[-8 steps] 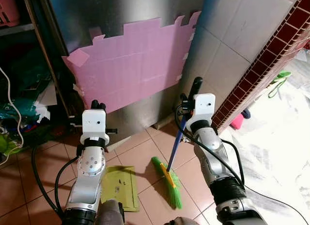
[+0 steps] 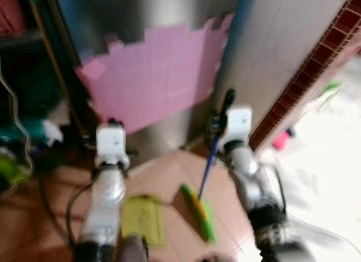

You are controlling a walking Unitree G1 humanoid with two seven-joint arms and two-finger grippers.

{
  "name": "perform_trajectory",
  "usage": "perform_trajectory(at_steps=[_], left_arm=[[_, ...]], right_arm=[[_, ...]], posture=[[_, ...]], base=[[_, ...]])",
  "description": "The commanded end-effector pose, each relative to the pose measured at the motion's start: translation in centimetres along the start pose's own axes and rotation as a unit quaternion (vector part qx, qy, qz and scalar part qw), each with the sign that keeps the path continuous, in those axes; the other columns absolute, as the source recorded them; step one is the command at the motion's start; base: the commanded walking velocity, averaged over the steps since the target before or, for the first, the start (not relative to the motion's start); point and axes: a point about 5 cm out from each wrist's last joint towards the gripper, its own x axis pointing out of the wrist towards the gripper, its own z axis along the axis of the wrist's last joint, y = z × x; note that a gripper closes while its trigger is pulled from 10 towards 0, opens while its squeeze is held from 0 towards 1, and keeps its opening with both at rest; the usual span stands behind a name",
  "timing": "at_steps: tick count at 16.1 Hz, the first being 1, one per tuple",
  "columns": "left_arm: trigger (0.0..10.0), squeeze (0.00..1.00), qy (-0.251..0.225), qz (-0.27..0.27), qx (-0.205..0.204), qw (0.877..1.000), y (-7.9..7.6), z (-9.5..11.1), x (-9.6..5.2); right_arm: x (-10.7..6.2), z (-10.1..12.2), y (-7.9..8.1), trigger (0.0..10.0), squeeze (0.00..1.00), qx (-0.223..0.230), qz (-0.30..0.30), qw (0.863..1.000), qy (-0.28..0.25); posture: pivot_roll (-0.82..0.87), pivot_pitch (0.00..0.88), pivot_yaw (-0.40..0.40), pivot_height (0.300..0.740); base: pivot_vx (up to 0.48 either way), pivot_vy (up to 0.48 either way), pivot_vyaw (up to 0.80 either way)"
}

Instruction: Sweep floor

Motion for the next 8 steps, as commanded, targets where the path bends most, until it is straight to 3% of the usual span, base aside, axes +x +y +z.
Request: perform_trajectory(at_steps=[1, 8], left_arm=[[10.0, 0.0, -0.017, 0.018, 0.002, 1.0, 0.71, 0.68, 0.48], [10.0, 0.0, -0.027, 0.019, 0.001, 0.999, 0.85, 0.88, 0.64]], right_arm=[[0.55, 1.53, -1.33, 10.0, 0.0, -0.02, -0.019, 0.999, -0.037], [0.52, 1.97, -1.51, 10.0, 0.0, -0.03, -0.023, 0.998, -0.059]], posture=[[0.05, 0.053, -0.1, 0.74], [0.05, 0.06, -0.101, 0.74]], base=[[0.0, 0.0, 0.0], [0.0, 0.0, 0.0]])
